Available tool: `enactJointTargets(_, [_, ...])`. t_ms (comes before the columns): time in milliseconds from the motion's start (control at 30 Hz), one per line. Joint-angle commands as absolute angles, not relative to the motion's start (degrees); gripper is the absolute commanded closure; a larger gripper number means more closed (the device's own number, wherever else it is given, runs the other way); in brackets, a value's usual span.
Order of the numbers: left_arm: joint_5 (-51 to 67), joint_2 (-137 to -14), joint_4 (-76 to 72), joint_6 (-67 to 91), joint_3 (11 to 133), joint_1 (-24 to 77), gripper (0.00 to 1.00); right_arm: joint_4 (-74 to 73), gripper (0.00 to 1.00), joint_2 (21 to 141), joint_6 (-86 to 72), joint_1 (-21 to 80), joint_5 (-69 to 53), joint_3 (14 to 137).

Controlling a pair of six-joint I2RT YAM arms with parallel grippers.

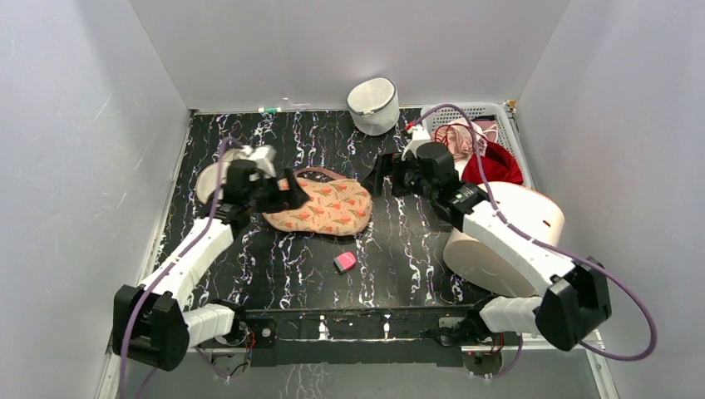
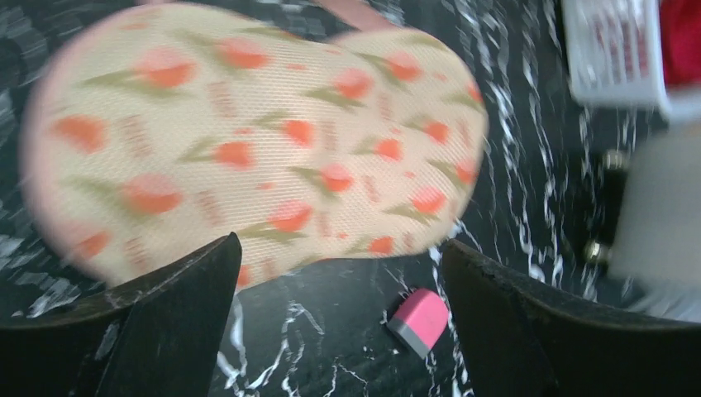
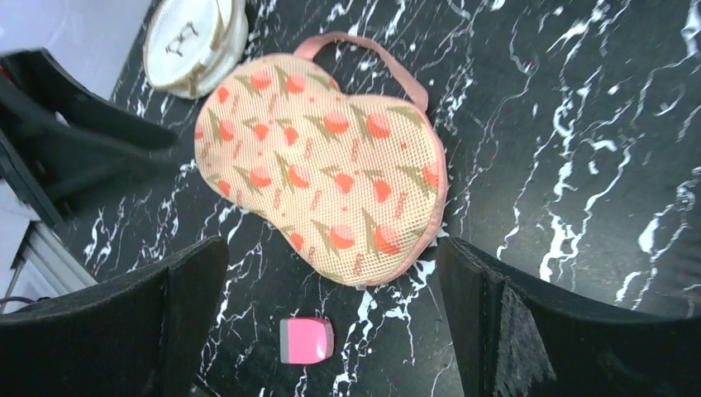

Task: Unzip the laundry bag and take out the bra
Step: Move the laundry bag to the center of the board, then unzip the laundry bag at the center of the board.

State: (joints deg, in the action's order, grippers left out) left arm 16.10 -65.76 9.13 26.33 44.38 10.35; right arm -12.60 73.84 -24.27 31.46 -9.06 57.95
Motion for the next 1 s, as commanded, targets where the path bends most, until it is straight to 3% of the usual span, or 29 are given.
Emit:
enactJointTargets(0, [11.1, -66.0, 5.6, 10.7, 48.3, 25.5, 0.12, -6.6, 0.02, 67.7, -23.8, 31.3, -3.0, 56.1])
enactJointTargets(367, [12.3, -69.3, 5.1, -31.2, 47.1, 42.5, 0.22, -2.4, 0.02, 50.6, -22.3, 31.4, 8.5, 48.4])
enactJointTargets(600, [13.8, -76.3, -0.8, -34.9, 46.3, 45.1, 0.44, -2.7, 0.02, 46.8, -21.1, 31.3, 11.8, 47.1])
enactJointTargets(967, [9.1, -84.8, -8.6, -33.7, 43.8, 46.0, 0.46, -2.1, 0.02, 47.7, -21.3, 31.3, 11.1, 46.9])
